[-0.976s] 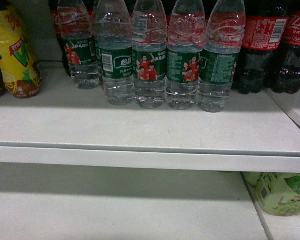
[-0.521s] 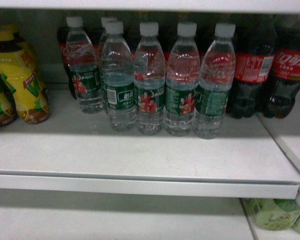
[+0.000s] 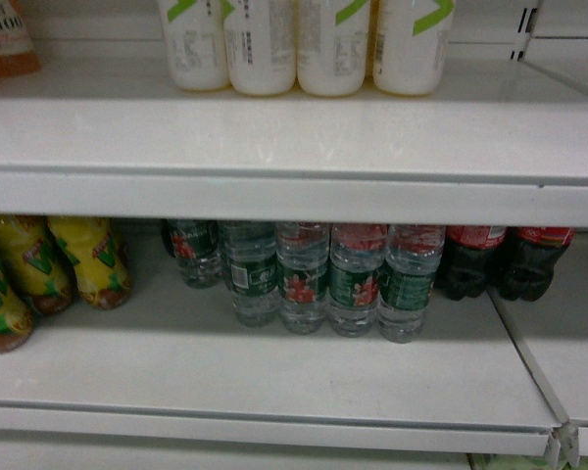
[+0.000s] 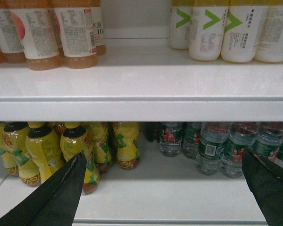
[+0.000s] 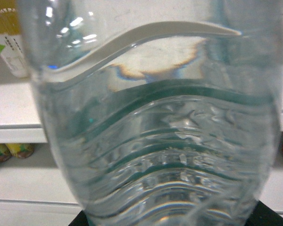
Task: Move water from second to third shelf
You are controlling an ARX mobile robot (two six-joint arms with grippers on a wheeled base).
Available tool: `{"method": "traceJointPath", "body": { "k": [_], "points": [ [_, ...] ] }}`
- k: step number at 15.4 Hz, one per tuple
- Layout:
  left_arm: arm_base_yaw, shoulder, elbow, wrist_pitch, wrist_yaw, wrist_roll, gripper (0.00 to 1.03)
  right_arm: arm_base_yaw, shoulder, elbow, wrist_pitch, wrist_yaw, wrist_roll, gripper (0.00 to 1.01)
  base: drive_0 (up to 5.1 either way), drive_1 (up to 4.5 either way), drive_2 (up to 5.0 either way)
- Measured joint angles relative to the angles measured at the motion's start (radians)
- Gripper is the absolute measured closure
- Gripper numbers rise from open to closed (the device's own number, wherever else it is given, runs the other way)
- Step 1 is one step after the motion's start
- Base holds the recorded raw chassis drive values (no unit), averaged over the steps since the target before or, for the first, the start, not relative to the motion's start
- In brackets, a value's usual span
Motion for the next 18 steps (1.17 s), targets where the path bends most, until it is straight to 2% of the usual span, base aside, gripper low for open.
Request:
{"method": "traceJointPath", "body": {
  "k": [12,18],
  "points": [
    [0.0,0.0,0.0,0.001,0.0,0.0,0.05,0.0,0.0,0.005,0.002,0.003,0.0,0.62,0.0,0.0,0.0],
    [0.0,0.0,0.0,-0.001,0.0,0.0,0.05,0.0,0.003,0.005,0.001,0.002,0.0,0.62,-4.7,2.57,2.6]
  ]
}}
